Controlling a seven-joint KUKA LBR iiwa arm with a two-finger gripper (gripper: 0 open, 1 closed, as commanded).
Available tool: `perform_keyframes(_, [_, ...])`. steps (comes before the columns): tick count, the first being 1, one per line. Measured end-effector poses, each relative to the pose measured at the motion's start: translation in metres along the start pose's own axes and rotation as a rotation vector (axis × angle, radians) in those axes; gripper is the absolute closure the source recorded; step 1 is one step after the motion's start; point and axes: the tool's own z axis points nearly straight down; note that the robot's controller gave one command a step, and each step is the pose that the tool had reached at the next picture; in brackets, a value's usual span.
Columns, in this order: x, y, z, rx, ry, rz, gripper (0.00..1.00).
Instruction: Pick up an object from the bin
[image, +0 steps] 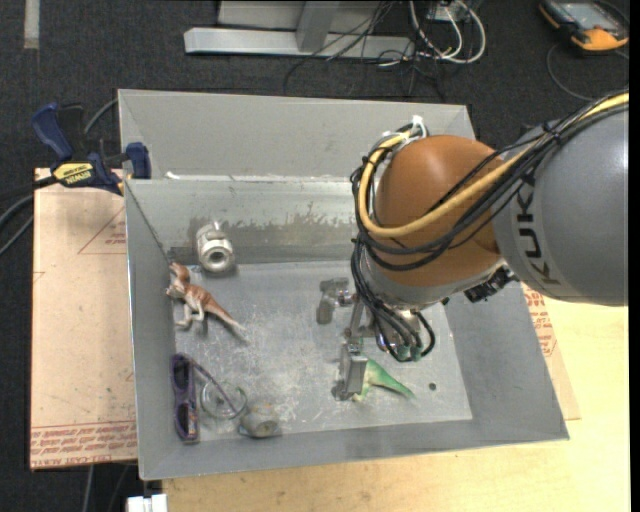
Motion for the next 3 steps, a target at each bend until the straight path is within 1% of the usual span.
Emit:
perform_keyframes(1, [-0.002, -0.001, -0.004, -0.001, -0.008, 0.005, 0.00])
perform_keyframes(2, [-0.036, -0.088, 0.139, 0.000, -0.007, -0.143, 0.00])
perform_keyframes(3, [-0.003, -0.125, 0.069, 0.000, -0.015, -0.095, 0.00])
